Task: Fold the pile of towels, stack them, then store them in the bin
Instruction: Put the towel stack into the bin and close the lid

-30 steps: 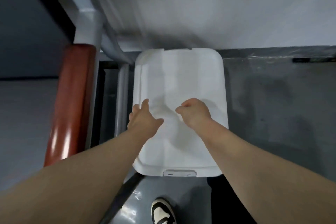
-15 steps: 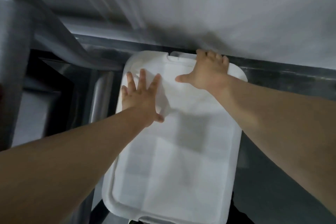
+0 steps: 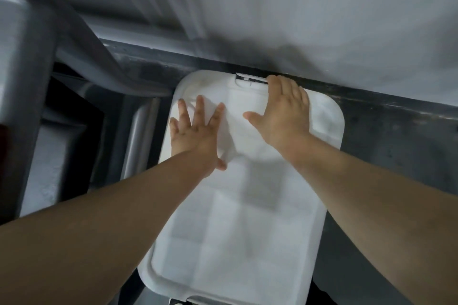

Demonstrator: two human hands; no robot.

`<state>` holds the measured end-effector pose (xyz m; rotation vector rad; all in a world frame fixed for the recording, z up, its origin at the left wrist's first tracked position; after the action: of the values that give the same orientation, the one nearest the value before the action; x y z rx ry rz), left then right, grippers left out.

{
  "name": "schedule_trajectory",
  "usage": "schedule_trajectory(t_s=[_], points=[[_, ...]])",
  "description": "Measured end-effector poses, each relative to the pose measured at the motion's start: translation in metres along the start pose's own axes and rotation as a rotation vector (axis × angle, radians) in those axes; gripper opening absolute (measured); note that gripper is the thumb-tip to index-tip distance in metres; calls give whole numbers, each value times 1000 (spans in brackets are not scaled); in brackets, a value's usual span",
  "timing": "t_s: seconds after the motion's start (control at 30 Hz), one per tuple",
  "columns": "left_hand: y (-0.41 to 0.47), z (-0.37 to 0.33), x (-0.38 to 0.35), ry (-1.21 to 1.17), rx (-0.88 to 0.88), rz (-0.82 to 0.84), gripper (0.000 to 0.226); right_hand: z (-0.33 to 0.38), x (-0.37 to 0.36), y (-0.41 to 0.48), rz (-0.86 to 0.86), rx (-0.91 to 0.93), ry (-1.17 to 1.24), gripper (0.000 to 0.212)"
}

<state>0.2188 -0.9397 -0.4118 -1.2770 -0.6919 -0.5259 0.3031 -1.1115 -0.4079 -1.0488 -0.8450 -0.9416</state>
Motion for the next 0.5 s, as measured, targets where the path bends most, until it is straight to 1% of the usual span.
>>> schedule_trajectory(t_s=[0.17, 0.27, 0.37, 0.5], points=[[0, -1, -1, 7, -1, -7, 144, 3, -6, -9, -4, -21, -10, 93], [0, -1, -1, 8, -2, -20, 144, 5, -7, -19, 9, 7, -26, 91], [-1, 0, -1, 6, -7, -27, 144, 6, -14, -39, 51, 29, -32, 94], [-2, 2, -1, 8, -19, -45, 144, 1, -15, -41, 81, 41, -7, 100]])
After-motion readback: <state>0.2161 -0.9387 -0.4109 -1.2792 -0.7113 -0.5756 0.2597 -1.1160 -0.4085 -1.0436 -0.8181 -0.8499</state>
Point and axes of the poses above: each hand's wrist, its own y-axis towards the middle knuckle, its own x-axis out of the back of the hand, z = x × y, the point moved 5 cm from there along y, towards the middle knuckle, and after that the axes turned 5 degrees about x, right-handed, at the moved point
